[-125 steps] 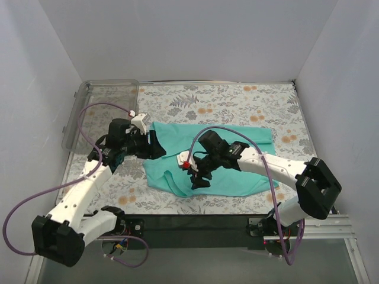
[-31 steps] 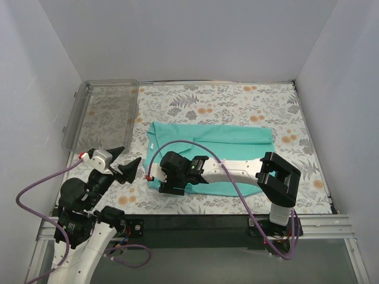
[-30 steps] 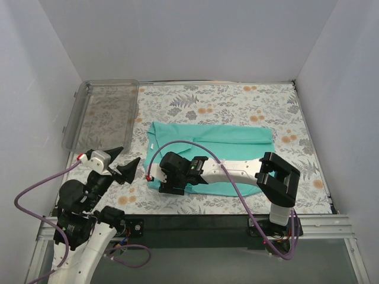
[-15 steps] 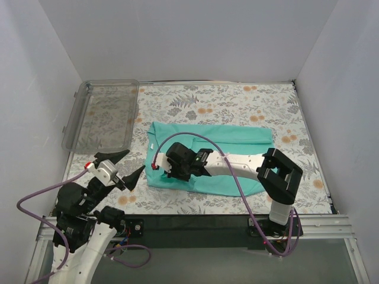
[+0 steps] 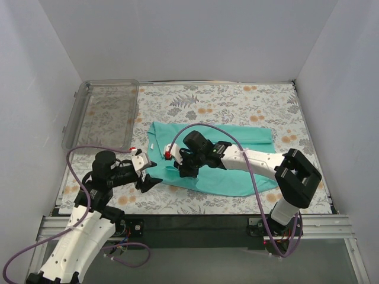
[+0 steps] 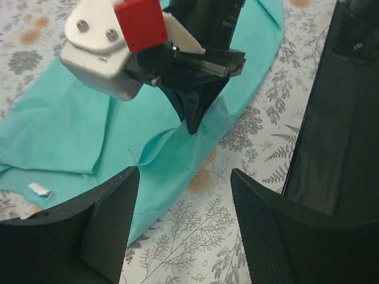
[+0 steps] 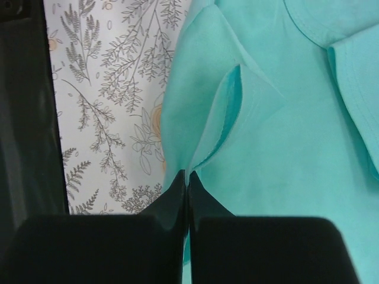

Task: Fold and stack the t-shirts
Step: Fold the tshirt

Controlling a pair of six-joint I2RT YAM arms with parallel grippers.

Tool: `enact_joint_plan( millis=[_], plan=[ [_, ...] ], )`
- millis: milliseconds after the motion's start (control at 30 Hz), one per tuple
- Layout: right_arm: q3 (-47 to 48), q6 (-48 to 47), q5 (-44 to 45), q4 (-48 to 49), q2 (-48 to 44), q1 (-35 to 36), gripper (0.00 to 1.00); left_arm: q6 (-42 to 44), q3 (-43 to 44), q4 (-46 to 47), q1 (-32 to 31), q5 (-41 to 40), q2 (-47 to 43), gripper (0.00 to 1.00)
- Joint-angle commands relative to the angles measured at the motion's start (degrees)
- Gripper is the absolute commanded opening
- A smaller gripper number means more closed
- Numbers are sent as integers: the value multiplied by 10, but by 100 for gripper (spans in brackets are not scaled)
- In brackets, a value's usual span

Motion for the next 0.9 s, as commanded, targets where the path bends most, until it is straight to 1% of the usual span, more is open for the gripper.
enact_joint_plan(
  millis=[0, 167, 367, 500, 533, 633, 733, 867],
  plan=[
    [-12, -4, -55, 30, -26, 0, 1, 23, -16, 28, -1, 60, 19, 59],
    [-18, -8, -81, 36, -42, -1, 1, 44, -41, 51, -1, 85, 41, 58],
    [-21, -17, -104, 38, -53, -3, 1, 73, -86, 132, -1, 86, 71, 57],
    [-20, -22, -111, 38, -58, -3, 1, 107, -78, 157, -1, 69, 138, 56],
    [-21, -22, -113, 37, -59, -3, 1, 122, -74, 161, -1, 65, 168, 56],
    [-20, -22, -112, 38, -59, -3, 1, 139, -61, 172, -1, 54, 196, 55],
    [-21, -22, -117, 38, -61, -3, 1, 142, -64, 182, -1, 38, 183, 55],
    [-22, -22, -119, 38, -63, -3, 1, 136, -75, 190, -1, 15, 125, 55]
  ],
)
